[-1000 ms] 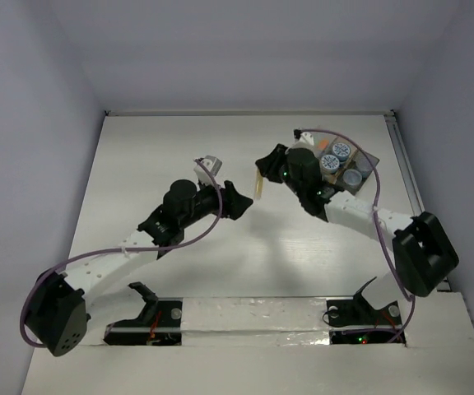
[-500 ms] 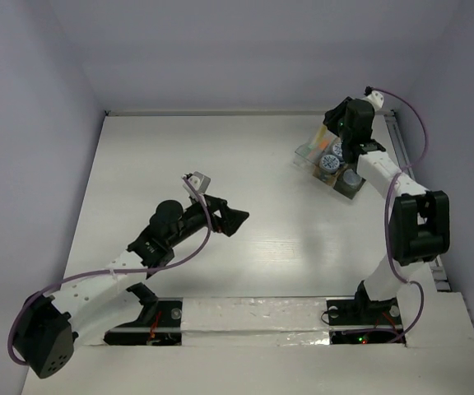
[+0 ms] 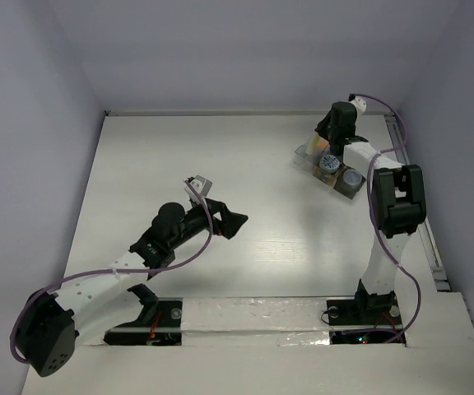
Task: Sort the stationery into containers
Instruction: Place the pen in the storage box, then reset both arms
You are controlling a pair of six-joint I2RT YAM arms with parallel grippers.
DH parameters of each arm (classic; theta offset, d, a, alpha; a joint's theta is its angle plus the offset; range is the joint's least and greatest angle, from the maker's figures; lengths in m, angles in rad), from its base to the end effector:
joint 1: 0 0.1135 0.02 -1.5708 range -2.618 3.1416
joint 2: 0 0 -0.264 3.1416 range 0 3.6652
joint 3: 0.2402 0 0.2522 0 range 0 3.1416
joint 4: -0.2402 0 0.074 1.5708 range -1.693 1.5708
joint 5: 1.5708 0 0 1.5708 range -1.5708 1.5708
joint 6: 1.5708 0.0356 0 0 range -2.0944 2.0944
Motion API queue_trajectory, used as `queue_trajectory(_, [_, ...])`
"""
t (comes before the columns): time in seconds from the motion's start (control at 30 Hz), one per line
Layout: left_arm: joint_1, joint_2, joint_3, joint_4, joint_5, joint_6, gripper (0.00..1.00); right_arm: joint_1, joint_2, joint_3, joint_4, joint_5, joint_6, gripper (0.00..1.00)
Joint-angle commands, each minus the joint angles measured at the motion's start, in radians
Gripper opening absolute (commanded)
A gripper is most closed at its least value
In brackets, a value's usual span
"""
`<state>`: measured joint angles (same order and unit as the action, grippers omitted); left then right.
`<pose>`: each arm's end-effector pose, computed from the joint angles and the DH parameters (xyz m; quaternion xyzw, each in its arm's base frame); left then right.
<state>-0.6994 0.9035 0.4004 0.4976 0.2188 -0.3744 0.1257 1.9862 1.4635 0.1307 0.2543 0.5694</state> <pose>0.1549 -0.1404 0.2547 0.1900 0.6831 -0.4250 0.5627 0.4664 0.0499 0.2433 0.2502 0.7888 0.0887 0.5543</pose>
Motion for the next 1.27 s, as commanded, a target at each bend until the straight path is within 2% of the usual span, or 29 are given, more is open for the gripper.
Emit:
queue_trajectory(0.0, [-0.005,-0.038,-0.012,0.052,-0.033,0.017,0.99,0.005,-0.009,0.015,0.03,0.025,0.032,0.24])
queue_trajectory(0.1, [-0.005,-0.046,-0.012,0.048,-0.053,0.015,0.99,0.005,-0.038,-0.052,0.07,0.031,0.04,0.43])
queue_trajectory(0.17, [-0.005,-0.06,-0.014,0.045,-0.071,0.012,0.99,0.005,-0.055,-0.066,0.072,0.016,0.035,0.66])
queue_trajectory(0.27, [-0.005,-0.101,-0.015,0.03,-0.134,-0.003,0.99,0.005,-0.085,-0.081,0.066,0.011,0.023,0.92])
queue_trajectory(0.33, [-0.005,-0.127,-0.012,0.01,-0.18,-0.012,0.99,0.005,-0.113,-0.094,0.07,0.008,0.007,1.0])
queue_trajectory(0.5, [-0.005,-0.216,0.024,-0.048,-0.268,-0.067,0.99,0.005,-0.257,-0.136,0.079,-0.038,-0.019,1.0])
queue_trajectory(0.6, [-0.005,-0.279,0.078,-0.091,-0.286,-0.093,0.99,0.005,-0.429,-0.222,0.11,-0.121,-0.032,1.0])
queue_trajectory(0.7, [-0.005,-0.35,0.165,-0.192,-0.323,-0.113,0.99,0.005,-0.668,-0.33,0.113,-0.217,-0.052,1.0])
queue_trajectory(0.73, [-0.005,-0.391,0.217,-0.214,-0.334,-0.107,0.99,0.005,-0.816,-0.365,0.127,-0.242,-0.055,1.0])
queue_trajectory(0.83, [-0.005,-0.452,0.32,-0.292,-0.377,-0.075,0.99,0.005,-1.034,-0.463,0.109,-0.237,-0.071,1.0])
queue_trajectory(0.87, [-0.005,-0.484,0.346,-0.309,-0.389,-0.066,0.99,0.005,-1.16,-0.477,0.093,-0.212,-0.069,1.0])
queue_trajectory(1.0, [-0.005,-0.534,0.436,-0.352,-0.418,-0.005,0.99,0.005,-1.381,-0.558,0.063,-0.149,-0.059,1.0])
queue_trajectory(1.1, [-0.005,-0.523,0.472,-0.378,-0.426,0.022,0.99,0.005,-1.422,-0.624,0.08,-0.138,-0.049,1.0])
queue_trajectory(1.23, [-0.005,-0.499,0.469,-0.407,-0.42,0.02,0.99,0.005,-1.397,-0.597,-0.009,-0.173,-0.023,1.0])
